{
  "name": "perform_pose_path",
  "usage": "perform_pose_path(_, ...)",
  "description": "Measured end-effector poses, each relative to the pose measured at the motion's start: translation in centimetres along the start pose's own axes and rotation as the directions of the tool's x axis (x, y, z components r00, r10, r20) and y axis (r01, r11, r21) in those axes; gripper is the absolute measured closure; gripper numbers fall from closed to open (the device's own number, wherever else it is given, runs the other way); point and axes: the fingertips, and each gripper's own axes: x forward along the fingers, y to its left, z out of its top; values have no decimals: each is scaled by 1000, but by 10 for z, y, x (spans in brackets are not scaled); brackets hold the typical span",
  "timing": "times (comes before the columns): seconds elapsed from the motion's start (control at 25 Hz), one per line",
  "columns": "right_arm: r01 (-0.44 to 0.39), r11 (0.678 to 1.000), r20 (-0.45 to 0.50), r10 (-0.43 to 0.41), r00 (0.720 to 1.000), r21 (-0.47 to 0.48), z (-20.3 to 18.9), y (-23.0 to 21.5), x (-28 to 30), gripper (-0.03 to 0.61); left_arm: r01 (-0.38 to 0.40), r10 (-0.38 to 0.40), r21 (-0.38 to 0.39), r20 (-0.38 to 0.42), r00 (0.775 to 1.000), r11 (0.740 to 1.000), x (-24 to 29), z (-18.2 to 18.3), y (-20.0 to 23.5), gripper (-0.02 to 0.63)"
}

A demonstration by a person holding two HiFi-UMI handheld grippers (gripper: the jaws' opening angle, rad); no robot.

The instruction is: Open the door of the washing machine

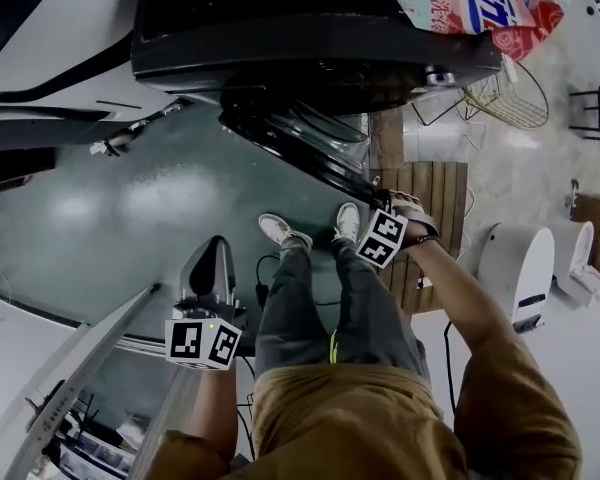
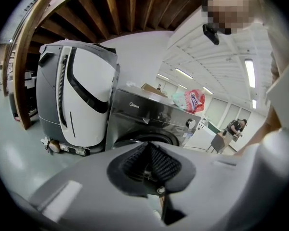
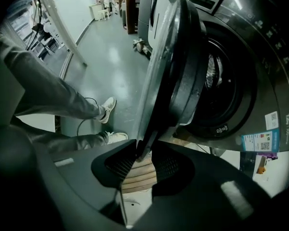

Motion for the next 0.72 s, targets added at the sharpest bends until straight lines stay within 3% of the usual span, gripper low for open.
perform_pose_path(0.4,-121,993,73,120,990,9,16,59,-6,471,-176,181,-85,65,981,981,-43,-20,-23,554)
perform_pose_path(0.72,-211,977,88,212,973,-24,36,107,-12,462,-283,295,-125,86,952,951,-81,-27,-9,554)
